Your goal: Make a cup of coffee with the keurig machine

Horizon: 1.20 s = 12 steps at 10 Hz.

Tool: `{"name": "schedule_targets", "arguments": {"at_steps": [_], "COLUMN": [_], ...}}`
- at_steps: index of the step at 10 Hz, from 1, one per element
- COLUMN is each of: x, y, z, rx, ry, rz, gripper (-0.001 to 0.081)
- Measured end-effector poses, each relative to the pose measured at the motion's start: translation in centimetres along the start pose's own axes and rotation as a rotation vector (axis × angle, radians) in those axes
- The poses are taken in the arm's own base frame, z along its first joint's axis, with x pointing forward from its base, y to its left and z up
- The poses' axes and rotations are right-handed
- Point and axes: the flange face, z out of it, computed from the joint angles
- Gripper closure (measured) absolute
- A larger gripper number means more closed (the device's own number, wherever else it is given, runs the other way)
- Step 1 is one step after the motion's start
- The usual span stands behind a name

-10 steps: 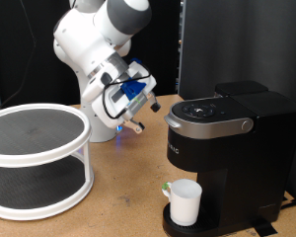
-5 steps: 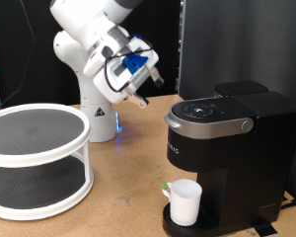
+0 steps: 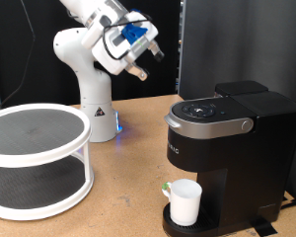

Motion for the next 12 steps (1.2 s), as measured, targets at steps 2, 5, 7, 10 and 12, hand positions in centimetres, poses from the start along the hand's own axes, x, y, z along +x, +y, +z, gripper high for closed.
{"name": "schedule_targets", "arguments": {"at_steps": [2,5,7,10,12], "x": [0.0,0.0,0.8,2.9,3.7], "y": [-0.6,-1.0,-2.8,-5.7,-5.7], "z": [-1.0,-0.7,-0.2,0.7,1.3], "rx": [0.007,-0.010,-0.078,-0.169,-0.172], "ry": [-0.006,-0.010,-0.046,-0.163,-0.176], "rz": [0.000,-0.013,-0.080,-0.165,-0.146], "gripper": [0.0001,0.0001,0.0001,0.0001,0.0001]}}
